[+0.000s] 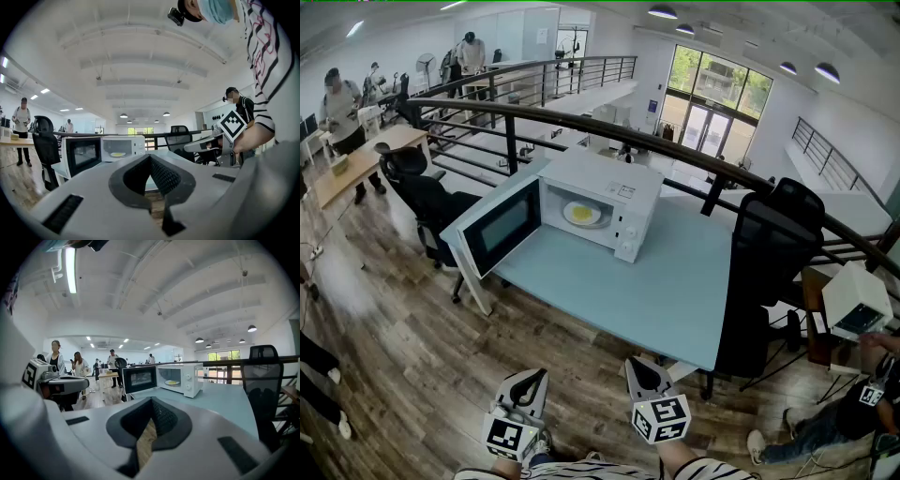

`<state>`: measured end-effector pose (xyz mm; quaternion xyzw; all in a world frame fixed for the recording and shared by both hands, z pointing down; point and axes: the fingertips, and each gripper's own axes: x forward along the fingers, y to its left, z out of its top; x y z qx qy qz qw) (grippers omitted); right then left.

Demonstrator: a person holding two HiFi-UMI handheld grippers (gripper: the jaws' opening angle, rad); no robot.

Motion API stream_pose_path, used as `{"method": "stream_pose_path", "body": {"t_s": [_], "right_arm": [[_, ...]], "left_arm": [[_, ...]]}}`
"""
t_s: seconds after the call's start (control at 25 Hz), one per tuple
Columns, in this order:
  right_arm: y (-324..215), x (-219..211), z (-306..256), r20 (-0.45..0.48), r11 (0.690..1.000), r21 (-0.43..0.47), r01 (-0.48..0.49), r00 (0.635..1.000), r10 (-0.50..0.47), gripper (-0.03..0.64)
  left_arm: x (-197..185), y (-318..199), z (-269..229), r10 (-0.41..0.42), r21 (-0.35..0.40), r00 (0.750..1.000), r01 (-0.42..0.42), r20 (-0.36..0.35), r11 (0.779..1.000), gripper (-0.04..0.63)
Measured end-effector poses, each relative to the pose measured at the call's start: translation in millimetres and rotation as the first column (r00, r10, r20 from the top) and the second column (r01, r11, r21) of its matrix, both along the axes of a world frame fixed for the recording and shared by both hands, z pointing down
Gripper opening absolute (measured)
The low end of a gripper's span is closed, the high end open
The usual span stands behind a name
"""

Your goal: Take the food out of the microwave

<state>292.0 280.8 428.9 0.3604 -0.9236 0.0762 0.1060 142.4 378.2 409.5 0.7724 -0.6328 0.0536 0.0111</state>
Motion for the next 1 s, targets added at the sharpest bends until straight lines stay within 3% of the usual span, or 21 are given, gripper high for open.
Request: {"method": "stream_pose_path", "body": {"t_s": [0.32,0.6,0.64,0.72,0.76,0.8,0.88,1.0], "right_arm": [[-12,-25,-8,0.085,1.000,-0.010,-0.029,0.996,0.030,0.028],[-22,-79,-3,0.114,0.997,-0.024,-0.076,0.990,0.078,0.034],[-24,-87,0,0.117,0.996,-0.029,-0.087,0.989,0.090,0.046],[-29,-102,5,0.115,0.993,-0.040,-0.112,0.987,0.116,0.169],[-31,-109,8,0.111,0.991,-0.044,-0.124,0.986,0.128,0.170],[-33,-115,10,0.107,0.989,-0.047,-0.137,0.984,0.141,0.170],[-40,-125,14,0.103,0.984,-0.056,-0.168,0.980,0.173,0.170],[-57,-131,22,0.099,0.973,-0.079,-0.217,0.970,0.224,0.170]], "left_arm": [[-29,-10,-1,-0.004,0.008,1.000,0.004,-0.021,1.000,0.023],[-79,-31,7,0.091,-0.010,0.994,-0.092,-0.064,0.996,0.026],[-86,-35,10,0.107,-0.015,0.992,-0.108,-0.072,0.994,0.026],[-99,-42,16,0.140,-0.031,0.988,-0.143,-0.067,0.989,0.026],[-106,-45,18,0.159,-0.040,0.985,-0.162,-0.061,0.986,0.026],[-112,-49,20,0.177,-0.050,0.982,-0.180,-0.058,0.982,0.035],[-123,-60,24,0.207,-0.068,0.976,-0.212,-0.070,0.975,0.130],[-135,-82,30,0.224,-0.084,0.969,-0.233,-0.104,0.969,0.144]]}}
